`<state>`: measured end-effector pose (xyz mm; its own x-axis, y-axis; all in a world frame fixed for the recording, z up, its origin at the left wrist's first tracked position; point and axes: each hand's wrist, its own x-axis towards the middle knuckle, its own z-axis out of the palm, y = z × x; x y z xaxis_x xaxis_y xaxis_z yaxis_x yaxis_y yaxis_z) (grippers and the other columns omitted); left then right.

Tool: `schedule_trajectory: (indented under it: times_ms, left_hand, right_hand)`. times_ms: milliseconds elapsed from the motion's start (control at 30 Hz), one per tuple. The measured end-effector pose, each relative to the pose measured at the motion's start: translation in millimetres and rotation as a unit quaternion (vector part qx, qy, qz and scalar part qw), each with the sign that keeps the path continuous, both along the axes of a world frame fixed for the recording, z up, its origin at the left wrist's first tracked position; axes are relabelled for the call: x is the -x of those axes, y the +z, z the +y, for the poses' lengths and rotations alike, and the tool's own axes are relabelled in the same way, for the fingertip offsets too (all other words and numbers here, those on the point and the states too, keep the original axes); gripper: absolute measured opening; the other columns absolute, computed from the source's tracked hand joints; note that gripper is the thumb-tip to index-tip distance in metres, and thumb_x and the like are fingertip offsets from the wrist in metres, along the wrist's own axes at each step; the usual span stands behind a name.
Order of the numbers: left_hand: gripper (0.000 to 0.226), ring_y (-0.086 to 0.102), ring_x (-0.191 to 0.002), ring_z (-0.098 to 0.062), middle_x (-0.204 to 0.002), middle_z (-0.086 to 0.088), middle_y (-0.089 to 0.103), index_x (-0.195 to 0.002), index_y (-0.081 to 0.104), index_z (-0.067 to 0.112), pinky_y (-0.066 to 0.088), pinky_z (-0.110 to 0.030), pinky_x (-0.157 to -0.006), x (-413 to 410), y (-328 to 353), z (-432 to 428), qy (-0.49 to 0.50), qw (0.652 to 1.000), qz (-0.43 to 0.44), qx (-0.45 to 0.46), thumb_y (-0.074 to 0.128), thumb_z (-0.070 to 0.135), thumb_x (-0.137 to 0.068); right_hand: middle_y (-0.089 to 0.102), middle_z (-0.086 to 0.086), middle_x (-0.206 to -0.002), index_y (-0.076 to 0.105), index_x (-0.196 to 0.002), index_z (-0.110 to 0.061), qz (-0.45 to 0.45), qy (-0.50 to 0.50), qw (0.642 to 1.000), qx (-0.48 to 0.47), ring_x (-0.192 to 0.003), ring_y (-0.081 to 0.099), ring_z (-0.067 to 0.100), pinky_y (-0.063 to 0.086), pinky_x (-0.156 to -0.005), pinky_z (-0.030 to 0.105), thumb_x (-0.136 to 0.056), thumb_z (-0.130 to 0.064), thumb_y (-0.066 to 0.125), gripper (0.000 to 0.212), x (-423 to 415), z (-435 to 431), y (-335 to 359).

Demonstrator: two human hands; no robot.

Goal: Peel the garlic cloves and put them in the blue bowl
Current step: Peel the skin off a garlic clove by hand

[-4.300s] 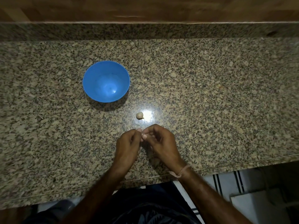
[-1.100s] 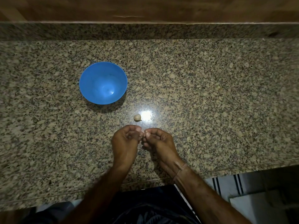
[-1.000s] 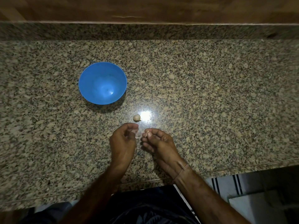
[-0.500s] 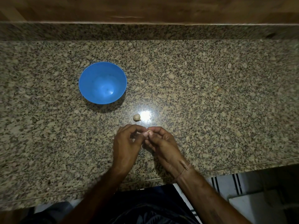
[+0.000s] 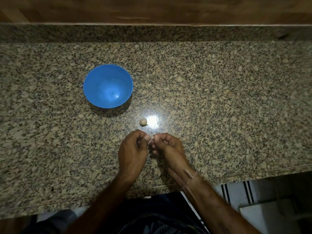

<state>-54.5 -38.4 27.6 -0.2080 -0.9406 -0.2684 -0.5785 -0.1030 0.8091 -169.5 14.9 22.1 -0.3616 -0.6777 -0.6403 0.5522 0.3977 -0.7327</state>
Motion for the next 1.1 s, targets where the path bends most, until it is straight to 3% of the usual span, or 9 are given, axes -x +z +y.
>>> schedule_trajectory:
  times_ms: [100, 233, 300, 433, 567, 733, 933, 1100]
  left_hand:
    - [0.018, 0.059, -0.076, -0.009, -0.081, 0.009, 0.062, -0.086, 0.061, 0.023, 0.041, -0.031, -0.064, 0.0, -2.4, 2.5, -0.036, 0.999, -0.002, 0.022, 0.058, 0.027, -0.103]
    - [0.020, 0.054, -0.072, -0.012, -0.078, 0.007, 0.055, -0.085, 0.057, 0.021, 0.036, -0.032, -0.062, 0.1, -6.2, 4.0, -0.056, 0.998, 0.003, 0.038, 0.056, 0.022, -0.105]
    - [0.018, 0.056, -0.074, -0.009, -0.080, 0.007, 0.058, -0.088, 0.060, 0.021, 0.038, -0.032, -0.064, 0.1, -6.5, 3.0, -0.042, 0.999, 0.014, 0.021, 0.056, 0.022, -0.105]
    - [0.009, 0.067, -0.089, -0.005, -0.096, 0.011, 0.072, -0.101, 0.070, 0.025, 0.055, -0.031, -0.076, -4.1, -3.8, 0.1, -0.019, 0.998, 0.056, 0.001, 0.064, 0.019, -0.101]
    - [0.008, 0.072, -0.085, -0.001, -0.090, 0.014, 0.076, -0.096, 0.075, 0.029, 0.059, -0.026, -0.075, -3.2, 3.8, 0.2, -0.024, 0.996, 0.080, -0.036, 0.071, 0.021, -0.096]
    - [0.003, 0.073, -0.078, -0.004, -0.082, 0.014, 0.076, -0.092, 0.075, 0.029, 0.062, -0.037, -0.073, -3.7, 3.9, 0.1, -0.010, 0.997, 0.070, -0.035, 0.074, 0.030, -0.094]
    - [0.009, 0.069, -0.075, 0.000, -0.079, 0.015, 0.074, -0.087, 0.074, 0.029, 0.055, -0.028, -0.068, -2.6, 3.0, -2.0, -0.002, 0.999, 0.025, -0.029, 0.071, 0.029, -0.096]
    - [0.013, 0.068, -0.072, -0.001, -0.076, 0.014, 0.072, -0.089, 0.071, 0.030, 0.055, -0.031, -0.067, 0.5, -0.6, 0.4, 0.002, 1.000, 0.008, -0.027, 0.065, 0.035, -0.099]
  right_hand:
    - [0.067, 0.021, -0.082, 0.070, -0.093, 0.000, 0.028, -0.004, 1.000, 0.005, -0.071, 0.061, 0.024, 0.051, -0.065, 0.034, -0.100, -0.010, 0.070, 0.012, 0.8, 0.7, 0.7]
    - [0.070, 0.035, -0.089, 0.068, -0.097, 0.007, 0.081, 0.005, 0.996, 0.031, -0.082, 0.066, 0.033, 0.059, -0.082, 0.057, -0.099, -0.013, 0.073, 0.021, 3.4, 1.0, -0.2]
    - [0.070, 0.030, -0.085, 0.067, -0.098, 0.009, 0.078, 0.000, 0.996, 0.031, -0.080, 0.064, 0.033, 0.056, -0.080, 0.054, -0.099, -0.013, 0.072, 0.023, 4.1, 1.6, 0.6]
    - [0.064, 0.024, -0.081, 0.066, -0.096, 0.010, 0.034, -0.022, 0.999, 0.032, -0.077, 0.055, 0.031, 0.047, -0.067, 0.036, -0.101, -0.011, 0.069, 0.022, 1.1, 2.8, 4.0]
    - [0.062, 0.021, -0.081, 0.068, -0.095, 0.003, 0.009, -0.017, 0.999, 0.031, -0.078, 0.054, 0.028, 0.045, -0.067, 0.035, -0.101, -0.015, 0.069, 0.019, 1.4, 3.0, 3.4]
    - [0.069, 0.022, -0.088, 0.062, -0.103, 0.011, 0.014, -0.013, 0.999, 0.037, -0.083, 0.061, 0.033, 0.053, -0.081, 0.048, -0.098, -0.014, 0.072, 0.027, 2.7, 3.5, 0.3]
    - [0.070, 0.019, -0.085, 0.067, -0.102, 0.009, 0.031, 0.006, 0.999, 0.032, -0.078, 0.066, 0.024, 0.053, -0.083, 0.051, -0.098, -0.010, 0.071, 0.020, 2.6, 5.8, -2.6]
    - [0.068, 0.040, -0.104, 0.069, -0.107, 0.008, 0.039, 0.022, 0.999, 0.024, -0.090, 0.066, 0.037, 0.054, -0.094, 0.066, -0.098, -0.008, 0.072, 0.019, 5.2, 4.9, -3.0]
